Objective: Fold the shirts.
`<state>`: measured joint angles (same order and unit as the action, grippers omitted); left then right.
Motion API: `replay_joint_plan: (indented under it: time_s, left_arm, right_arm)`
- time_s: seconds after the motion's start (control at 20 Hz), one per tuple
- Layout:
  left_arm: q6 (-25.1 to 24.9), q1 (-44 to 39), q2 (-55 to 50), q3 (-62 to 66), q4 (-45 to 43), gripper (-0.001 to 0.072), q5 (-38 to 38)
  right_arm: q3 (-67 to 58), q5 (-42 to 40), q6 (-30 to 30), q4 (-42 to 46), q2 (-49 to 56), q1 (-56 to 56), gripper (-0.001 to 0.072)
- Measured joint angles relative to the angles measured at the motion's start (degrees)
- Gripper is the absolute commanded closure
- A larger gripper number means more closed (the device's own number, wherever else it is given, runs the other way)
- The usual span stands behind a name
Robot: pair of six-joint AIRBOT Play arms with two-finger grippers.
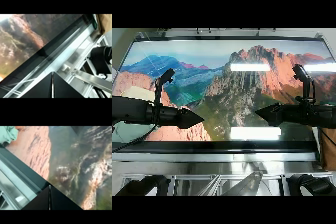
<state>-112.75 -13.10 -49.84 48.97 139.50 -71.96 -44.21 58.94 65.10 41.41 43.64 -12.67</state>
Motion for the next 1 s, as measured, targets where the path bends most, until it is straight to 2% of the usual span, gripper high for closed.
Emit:
replay_joint_plan:
  time_s: [0.35,0.8,0.95,1.0]
  left_arm:
    - [-0.02,-0.02,0.0,0.0,0.0,0.069,0.44]
    - [0.13,0.44,0.0,0.04,-0.02,0.0699,9.29]
    - [2.64,5.27,-1.33,3.45,-4.33,0.0697,11.89]
    - [3.02,8.17,-2.4,5.86,-6.73,0.063,12.15]
  right_arm:
    - [0.0,0.0,0.0,0.0,0.0,0.0,0.0681]
    - [0.0,-0.02,0.0,-0.13,0.0,0.0,0.0681]
    - [0.0,-0.59,0.0,-2.99,0.0,0.0,0.068]
    - [0.0,-1.25,0.0,-4.46,0.0,0.0,0.068]
